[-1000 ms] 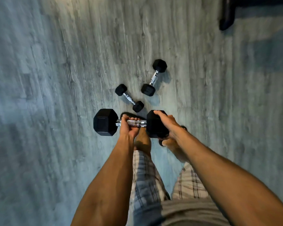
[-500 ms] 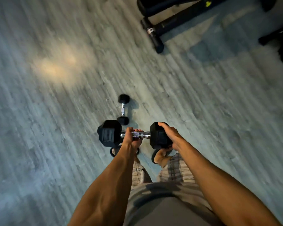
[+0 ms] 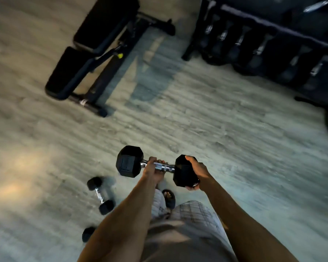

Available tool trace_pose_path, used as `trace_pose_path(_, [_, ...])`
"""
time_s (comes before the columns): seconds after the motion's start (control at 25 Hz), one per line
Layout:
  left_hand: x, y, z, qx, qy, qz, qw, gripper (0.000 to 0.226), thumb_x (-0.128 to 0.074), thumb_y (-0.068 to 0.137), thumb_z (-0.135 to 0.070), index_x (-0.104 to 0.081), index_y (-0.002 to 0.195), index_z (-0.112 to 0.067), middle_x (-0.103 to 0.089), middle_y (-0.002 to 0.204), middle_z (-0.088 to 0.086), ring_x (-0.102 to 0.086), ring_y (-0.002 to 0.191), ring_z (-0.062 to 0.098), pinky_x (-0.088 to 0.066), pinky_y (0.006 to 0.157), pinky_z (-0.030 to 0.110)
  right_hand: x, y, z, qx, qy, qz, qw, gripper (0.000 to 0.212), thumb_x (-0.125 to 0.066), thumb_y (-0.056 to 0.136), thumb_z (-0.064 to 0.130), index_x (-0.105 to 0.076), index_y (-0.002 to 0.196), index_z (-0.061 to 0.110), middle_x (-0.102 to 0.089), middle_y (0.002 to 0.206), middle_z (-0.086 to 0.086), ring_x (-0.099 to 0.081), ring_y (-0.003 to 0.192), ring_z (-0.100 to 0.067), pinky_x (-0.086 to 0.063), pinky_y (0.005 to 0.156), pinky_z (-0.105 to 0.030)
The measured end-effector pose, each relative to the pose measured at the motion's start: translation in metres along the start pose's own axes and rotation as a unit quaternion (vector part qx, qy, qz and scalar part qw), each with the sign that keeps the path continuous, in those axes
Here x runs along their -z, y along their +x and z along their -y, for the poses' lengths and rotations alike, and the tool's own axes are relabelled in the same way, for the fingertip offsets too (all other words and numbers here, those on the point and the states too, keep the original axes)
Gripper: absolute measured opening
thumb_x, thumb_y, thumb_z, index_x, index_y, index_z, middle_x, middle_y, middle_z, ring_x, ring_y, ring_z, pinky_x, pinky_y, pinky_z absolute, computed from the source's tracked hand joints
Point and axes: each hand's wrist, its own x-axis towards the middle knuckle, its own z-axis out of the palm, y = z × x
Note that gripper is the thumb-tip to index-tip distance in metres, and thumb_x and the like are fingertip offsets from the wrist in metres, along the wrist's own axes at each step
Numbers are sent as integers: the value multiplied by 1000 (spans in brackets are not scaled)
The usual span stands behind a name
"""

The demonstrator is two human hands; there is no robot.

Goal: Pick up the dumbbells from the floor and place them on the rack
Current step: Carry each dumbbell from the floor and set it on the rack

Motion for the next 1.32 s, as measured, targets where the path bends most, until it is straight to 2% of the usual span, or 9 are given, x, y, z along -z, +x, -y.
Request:
trace_pose_path(0.08, [-45, 18, 0, 12, 29, 16, 999, 32, -44, 96, -12, -41, 64, -14, -49, 41, 1, -49, 53, 19, -46, 65, 32, 22, 11, 16, -16, 73, 1, 997, 66, -77, 68, 58, -60, 115, 14, -61, 116, -22, -63, 93, -41, -56, 65, -50])
trace_pose_path(0.32, [-196, 76, -15, 48, 161, 24, 986, 32, -47, 95, -11, -42, 64, -15, -49, 39, -1, -51, 35, 15, -47, 49, 29, 74, 41, 105, -19, 207, 2, 978, 46, -64, 86, 54, -61, 109, 13, -66, 94, -15, -63, 75, -33, -56, 59, -41])
trace_pose_path(0.48, [-296, 93, -27, 64, 233, 32, 970, 32, -44, 95, -11, -36, 64, -14, -43, 38, 0, -44, 51, 20, -42, 60, 32, 101, 61, 169, -24, 289, -44, 956, 69, -74, 72, 61, -54, 119, 14, -61, 115, -23, -65, 93, -45, -56, 55, -49])
trace_pose_path(0.64, [-392, 115, -28, 59, 278, 42, 958, 32, -44, 95, -11, -37, 64, -13, -42, 38, 1, -42, 49, 21, -42, 61, 33, 137, 91, 222, 1, 332, -49, 942, 87, -80, 54, 67, -60, 118, 12, -66, 113, -25, -67, 94, -46, -55, 57, -49])
trace_pose_path(0.8, [-474, 141, -10, 55, 330, 49, 941, 31, -45, 93, -10, -36, 64, -14, -40, 43, 2, -38, 55, 21, -41, 58, 33, 187, 111, 281, 19, 374, -38, 926, 75, -77, 62, 64, -61, 114, 13, -67, 109, -26, -67, 93, -46, -55, 59, -50])
trace_pose_path(0.92, [-543, 161, 16, 51, 356, 46, 932, 29, -44, 90, -7, -36, 62, -13, -41, 42, 2, -40, 55, 21, -41, 57, 32, 245, 129, 322, 44, 388, -55, 919, 62, -71, 79, 54, -61, 118, 7, -69, 106, -22, -69, 90, -38, -56, 62, -40])
trace_pose_path(1.08, [-626, 174, 63, 68, 373, 45, 924, 33, -44, 94, -9, -34, 62, -13, -40, 40, 2, -37, 56, 21, -41, 60, 32, 326, 147, 363, 30, 405, -49, 913, 50, -66, 86, 49, -61, 114, 8, -68, 103, -18, -66, 86, -33, -51, 58, -32])
trace_pose_path(1.16, [-672, 174, 92, 60, 380, 50, 921, 35, -44, 95, -10, -33, 62, -14, -40, 40, 2, -37, 56, 21, -41, 60, 32, 371, 153, 384, 42, 413, -68, 907, 56, -67, 84, 51, -61, 119, 7, -68, 107, -19, -67, 91, -33, -54, 65, -35])
trace_pose_path(1.32, [-754, 179, 150, 75, 430, 58, 898, 33, -45, 94, -10, -34, 63, -14, -39, 41, 2, -43, 43, 19, -41, 59, 32, 448, 165, 408, 9, 441, -64, 895, 69, -72, 68, 64, -59, 115, 15, -65, 113, -21, -66, 98, -42, -56, 72, -60])
